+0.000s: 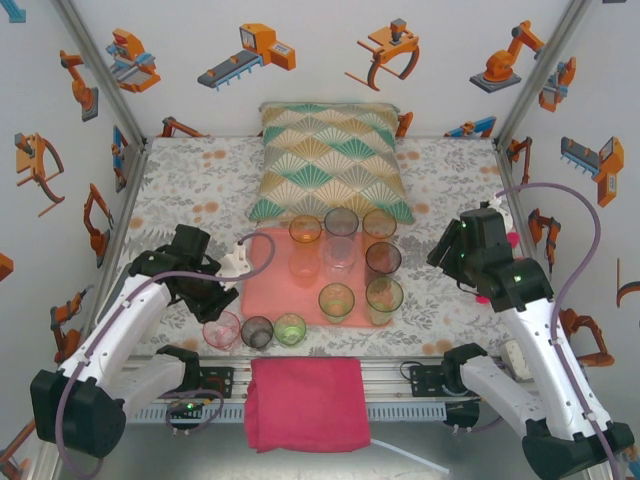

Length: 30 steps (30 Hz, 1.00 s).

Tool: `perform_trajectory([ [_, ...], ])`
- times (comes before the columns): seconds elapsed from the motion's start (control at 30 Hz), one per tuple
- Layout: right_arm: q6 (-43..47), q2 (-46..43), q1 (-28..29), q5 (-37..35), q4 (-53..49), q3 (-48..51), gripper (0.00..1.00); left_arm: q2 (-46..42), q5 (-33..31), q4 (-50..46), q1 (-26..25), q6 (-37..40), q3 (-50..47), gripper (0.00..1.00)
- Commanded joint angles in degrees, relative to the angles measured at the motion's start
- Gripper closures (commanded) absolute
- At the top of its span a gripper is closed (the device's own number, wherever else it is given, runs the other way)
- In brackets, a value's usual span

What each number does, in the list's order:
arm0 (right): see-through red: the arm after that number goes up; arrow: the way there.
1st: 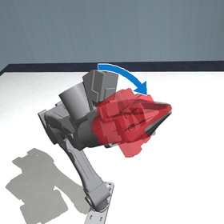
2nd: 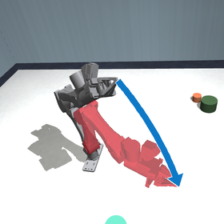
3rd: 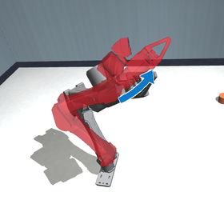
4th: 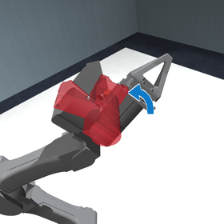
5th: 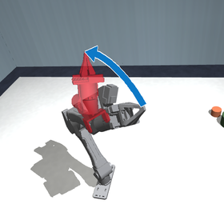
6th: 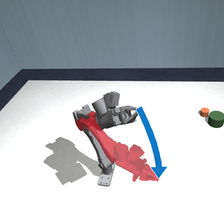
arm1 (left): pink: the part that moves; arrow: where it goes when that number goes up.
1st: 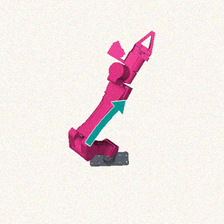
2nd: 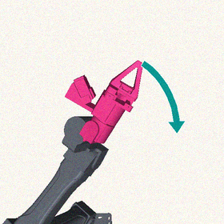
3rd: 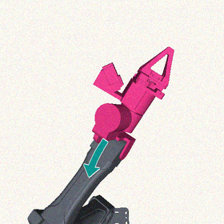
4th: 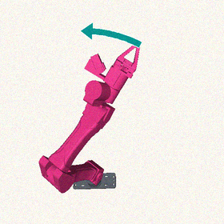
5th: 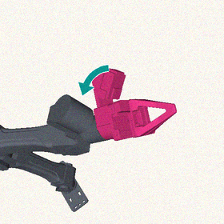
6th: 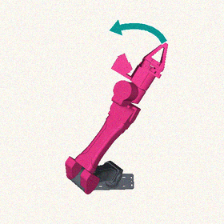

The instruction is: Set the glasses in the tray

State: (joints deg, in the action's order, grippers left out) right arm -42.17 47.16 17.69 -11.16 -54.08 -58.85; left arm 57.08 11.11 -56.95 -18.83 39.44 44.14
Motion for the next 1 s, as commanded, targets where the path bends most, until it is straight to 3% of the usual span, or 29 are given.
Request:
perform_trajectory([
  [0.0,-0.45,-0.75,-0.42,0.04,0.90,0.67,0.44,-0.71,-0.24,-0.17,-0.48,-0.63,-0.89,0.52],
  [0.97,-0.37,-0.72,-0.41,0.00,0.90,1.06,0.44,-0.93,-0.44,0.16,-1.36,-1.62,-1.24,0.75],
])
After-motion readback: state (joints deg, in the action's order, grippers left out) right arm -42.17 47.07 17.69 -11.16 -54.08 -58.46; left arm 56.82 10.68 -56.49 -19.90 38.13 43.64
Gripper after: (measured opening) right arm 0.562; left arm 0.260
